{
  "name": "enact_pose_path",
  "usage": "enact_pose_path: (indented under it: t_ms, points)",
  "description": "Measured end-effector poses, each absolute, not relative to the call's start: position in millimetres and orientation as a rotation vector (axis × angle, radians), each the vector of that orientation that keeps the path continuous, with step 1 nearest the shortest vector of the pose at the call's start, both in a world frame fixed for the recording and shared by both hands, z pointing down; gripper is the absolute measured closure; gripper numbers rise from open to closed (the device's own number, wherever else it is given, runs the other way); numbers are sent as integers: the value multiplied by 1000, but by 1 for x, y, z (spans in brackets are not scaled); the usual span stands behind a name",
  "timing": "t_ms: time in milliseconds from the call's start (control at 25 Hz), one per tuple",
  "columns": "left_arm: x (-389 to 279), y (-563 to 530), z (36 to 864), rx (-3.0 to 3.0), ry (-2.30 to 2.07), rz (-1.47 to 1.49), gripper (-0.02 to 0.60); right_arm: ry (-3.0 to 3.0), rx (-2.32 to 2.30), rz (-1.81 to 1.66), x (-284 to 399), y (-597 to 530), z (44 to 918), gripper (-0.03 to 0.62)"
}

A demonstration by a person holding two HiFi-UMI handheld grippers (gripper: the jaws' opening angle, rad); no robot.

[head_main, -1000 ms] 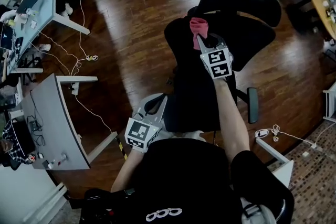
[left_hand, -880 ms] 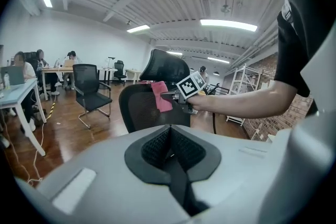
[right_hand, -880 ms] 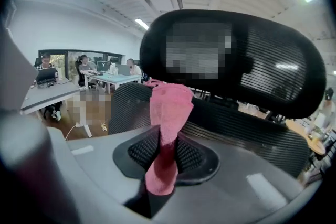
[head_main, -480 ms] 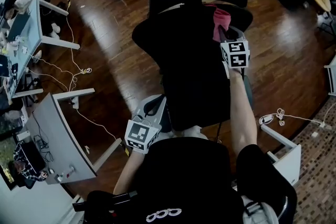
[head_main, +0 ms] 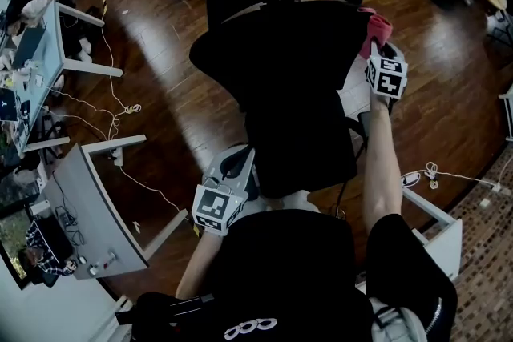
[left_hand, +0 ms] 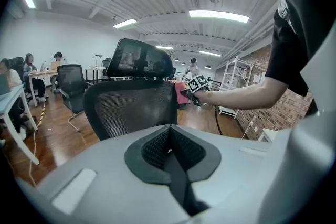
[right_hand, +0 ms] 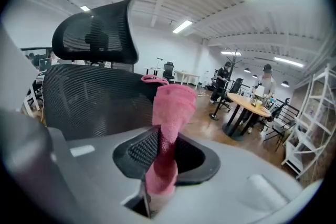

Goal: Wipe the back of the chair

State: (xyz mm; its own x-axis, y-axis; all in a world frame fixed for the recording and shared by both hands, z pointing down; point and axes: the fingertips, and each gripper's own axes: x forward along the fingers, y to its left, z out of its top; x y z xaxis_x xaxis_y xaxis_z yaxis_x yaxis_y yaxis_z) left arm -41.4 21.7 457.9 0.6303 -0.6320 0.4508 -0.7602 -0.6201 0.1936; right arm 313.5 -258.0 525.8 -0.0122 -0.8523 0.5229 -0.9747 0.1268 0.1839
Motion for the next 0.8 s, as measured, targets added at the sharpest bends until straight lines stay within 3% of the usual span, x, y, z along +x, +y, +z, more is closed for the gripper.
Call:
enact_pose_path:
  t_ms: [280, 800]
  points:
    - [-57, 28, 459, 2462, -1157, 475, 589, -1974, 1626, 257, 236, -253, 541, 517]
    - [-136, 49, 459, 2399, -1280, 449, 589, -2284, 1152, 120, -48, -203, 556, 517]
